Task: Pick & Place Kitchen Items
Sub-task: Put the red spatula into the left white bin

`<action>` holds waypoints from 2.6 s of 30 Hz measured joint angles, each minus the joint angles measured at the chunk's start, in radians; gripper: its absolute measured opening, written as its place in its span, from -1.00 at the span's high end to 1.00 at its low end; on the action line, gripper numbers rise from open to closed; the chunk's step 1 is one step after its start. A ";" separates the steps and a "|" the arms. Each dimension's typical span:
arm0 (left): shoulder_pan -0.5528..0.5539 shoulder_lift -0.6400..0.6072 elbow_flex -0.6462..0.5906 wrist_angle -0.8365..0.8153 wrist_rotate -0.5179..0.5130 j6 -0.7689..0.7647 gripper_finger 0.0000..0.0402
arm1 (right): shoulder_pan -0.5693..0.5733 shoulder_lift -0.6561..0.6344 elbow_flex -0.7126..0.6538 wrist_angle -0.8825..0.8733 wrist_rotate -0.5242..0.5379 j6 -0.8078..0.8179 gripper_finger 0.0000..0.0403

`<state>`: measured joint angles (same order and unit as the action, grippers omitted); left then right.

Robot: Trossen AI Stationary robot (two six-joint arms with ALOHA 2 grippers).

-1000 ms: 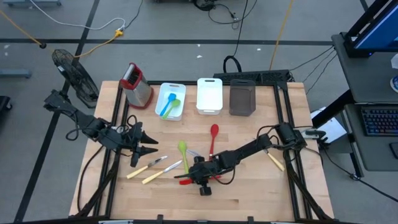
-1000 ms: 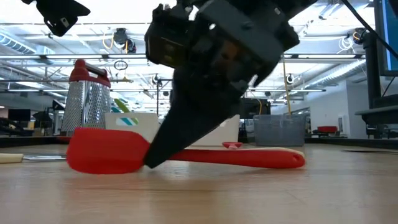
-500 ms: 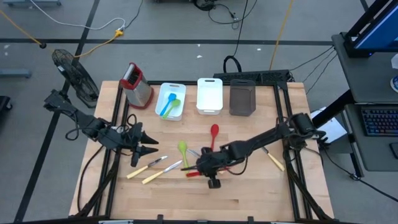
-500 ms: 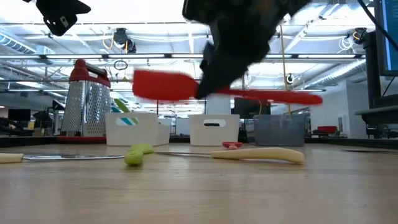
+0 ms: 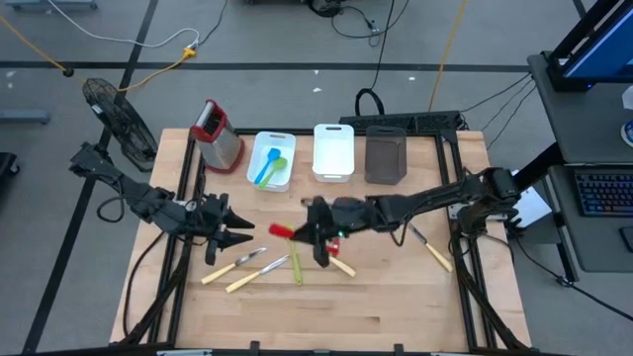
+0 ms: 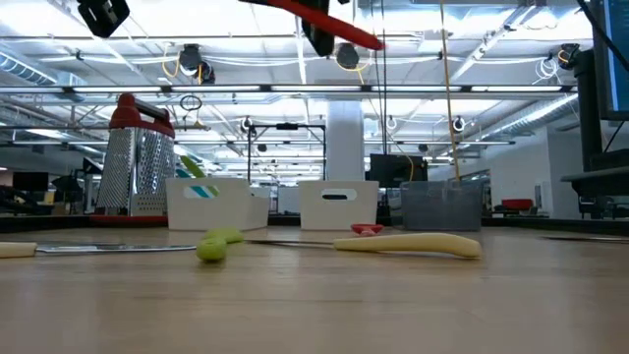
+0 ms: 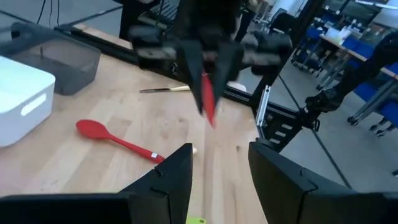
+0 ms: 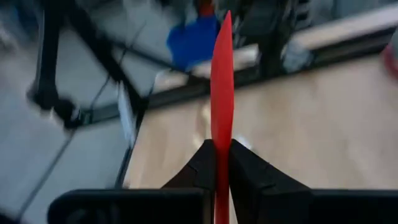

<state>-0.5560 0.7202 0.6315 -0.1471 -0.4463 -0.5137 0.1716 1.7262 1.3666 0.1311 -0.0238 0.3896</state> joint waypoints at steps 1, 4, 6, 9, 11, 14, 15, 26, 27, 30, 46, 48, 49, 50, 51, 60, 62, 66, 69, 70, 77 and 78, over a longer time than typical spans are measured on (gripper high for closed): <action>0.000 0.004 0.000 0.002 -0.001 0.008 0.21 | -0.009 -0.001 0.000 0.044 0.009 0.004 0.93; 0.002 0.031 0.000 0.032 -0.008 0.024 0.17 | -0.031 -0.001 0.000 0.178 0.032 0.014 0.93; 0.009 0.062 0.000 0.075 -0.008 0.035 0.08 | -0.043 -0.001 0.000 0.262 0.037 0.015 0.93; 0.034 0.125 0.000 0.161 -0.009 0.072 -0.11 | -0.056 -0.001 0.000 0.344 0.060 0.009 0.93; 0.056 0.170 0.000 0.254 -0.010 0.129 -0.25 | -0.061 -0.001 0.000 0.363 0.083 -0.002 0.93; 0.094 0.230 0.000 0.414 -0.010 0.216 -0.40 | -0.063 -0.001 0.000 0.378 0.116 -0.017 0.93; 0.109 0.247 0.000 0.452 -0.010 0.239 -0.43 | -0.062 -0.001 0.000 0.384 0.127 -0.018 0.93; 0.252 0.389 0.000 0.595 0.145 0.187 -0.48 | -0.062 -0.001 0.000 0.412 0.133 -0.027 0.93; 0.261 0.399 0.000 0.612 0.158 0.187 -0.47 | -0.062 -0.001 0.000 0.412 0.133 -0.027 0.93; 0.282 0.427 0.000 0.672 0.203 0.188 -0.45 | -0.062 -0.001 0.000 0.417 0.133 -0.025 0.93; 0.367 0.544 0.000 0.858 0.326 0.104 -0.19 | -0.061 -0.001 0.000 0.427 0.184 -0.035 0.93; 0.373 0.551 0.000 0.854 0.326 0.080 0.00 | -0.061 -0.001 0.000 0.427 0.183 -0.035 0.93; 0.377 0.552 0.000 0.852 0.327 0.067 0.11 | -0.061 -0.001 0.000 0.427 0.183 -0.035 0.93; 0.381 0.551 0.000 0.855 0.328 0.052 0.23 | -0.061 -0.001 0.000 0.427 0.183 -0.035 0.93; 0.387 0.550 0.000 0.857 0.334 0.041 0.36 | -0.061 -0.001 0.000 0.427 0.182 -0.035 0.93; 0.414 0.550 0.000 0.876 0.403 0.022 0.92 | -0.062 -0.002 0.000 0.421 0.211 -0.030 0.93; 0.414 0.550 0.000 0.868 0.407 0.018 0.93 | -0.062 -0.001 0.000 0.417 0.212 -0.034 0.85; 0.414 0.541 0.001 0.843 0.416 -0.012 0.93 | -0.062 -0.002 0.000 0.414 0.206 -0.038 0.58; 0.414 0.540 0.001 0.813 0.416 -0.044 0.93 | -0.061 -0.002 0.000 0.393 0.206 -0.036 0.39; 0.413 0.534 0.001 0.798 0.416 -0.058 0.93 | -0.061 -0.002 0.000 0.383 0.205 -0.037 0.34; 0.410 0.465 0.002 0.636 0.398 -0.127 0.93 | -0.056 -0.014 0.000 0.227 0.176 -0.036 0.07; 0.410 0.447 0.002 0.600 0.393 -0.135 0.93 | -0.056 -0.017 0.000 0.211 0.159 -0.035 0.04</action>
<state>-0.1463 1.1673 0.6334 0.4528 -0.0530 -0.6488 0.1154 1.7094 1.3670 0.3424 0.1352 0.3546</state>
